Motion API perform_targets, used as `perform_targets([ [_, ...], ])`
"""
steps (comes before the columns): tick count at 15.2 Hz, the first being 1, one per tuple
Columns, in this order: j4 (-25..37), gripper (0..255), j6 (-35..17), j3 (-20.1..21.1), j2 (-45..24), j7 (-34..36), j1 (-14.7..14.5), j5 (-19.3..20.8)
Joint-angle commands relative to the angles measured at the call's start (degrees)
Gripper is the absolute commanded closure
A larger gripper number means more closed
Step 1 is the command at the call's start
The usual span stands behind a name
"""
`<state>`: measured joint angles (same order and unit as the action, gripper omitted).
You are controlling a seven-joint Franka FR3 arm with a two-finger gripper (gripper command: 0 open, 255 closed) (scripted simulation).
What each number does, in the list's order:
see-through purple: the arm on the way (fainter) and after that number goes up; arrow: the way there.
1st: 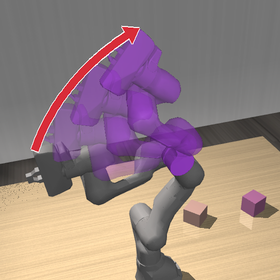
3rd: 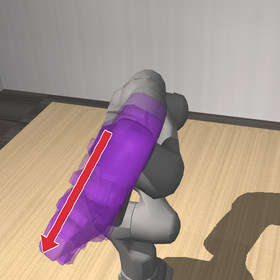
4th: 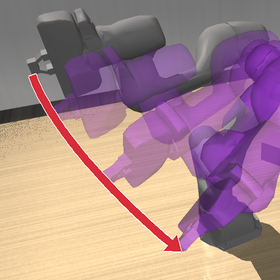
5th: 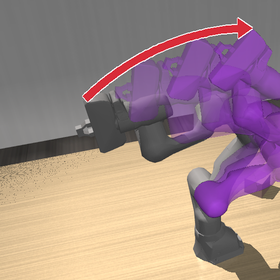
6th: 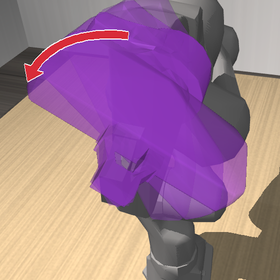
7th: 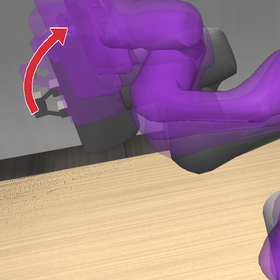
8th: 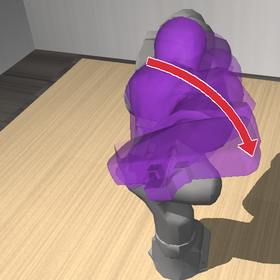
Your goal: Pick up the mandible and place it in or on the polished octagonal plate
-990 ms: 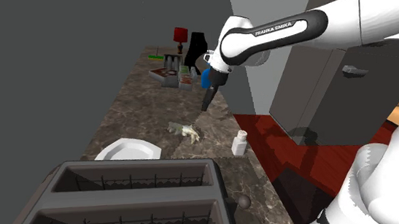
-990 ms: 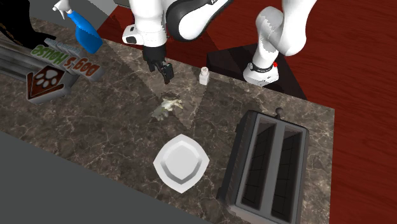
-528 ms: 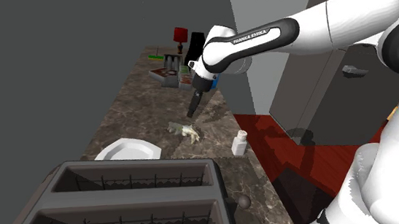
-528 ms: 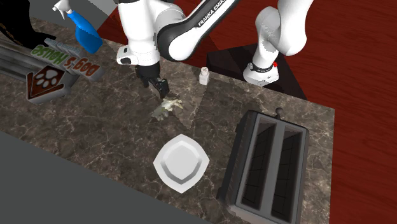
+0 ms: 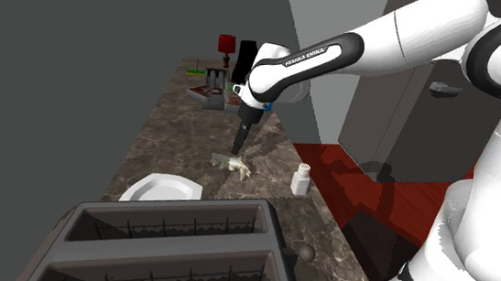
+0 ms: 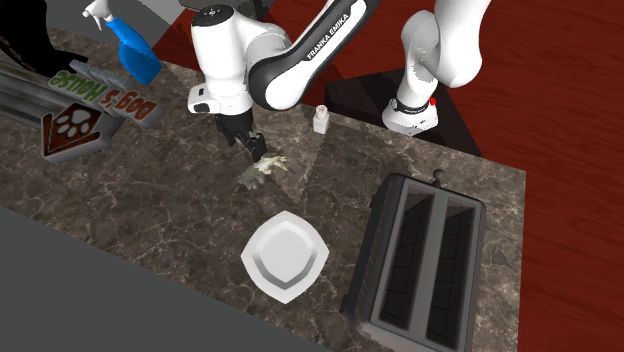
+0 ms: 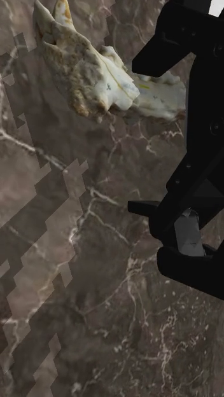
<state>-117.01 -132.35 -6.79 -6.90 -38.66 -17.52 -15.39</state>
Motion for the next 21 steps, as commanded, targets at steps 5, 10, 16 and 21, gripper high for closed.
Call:
perform_targets([
  [5, -0.03, 255, -0.1, 0.01, -0.06, -0.03, 0.0, -0.03],
  [10, -0.03, 255, -0.1, 0.01, -0.06, -0.03, 0.0, -0.03],
  [16, 2.64, 0, 3.82, 0.36, -0.8, 5.96, -2.09, 7.11],
  [21, 17.51, 0, 24.86, 2.27, -8.8, 21.01, -11.28, 26.86],
])
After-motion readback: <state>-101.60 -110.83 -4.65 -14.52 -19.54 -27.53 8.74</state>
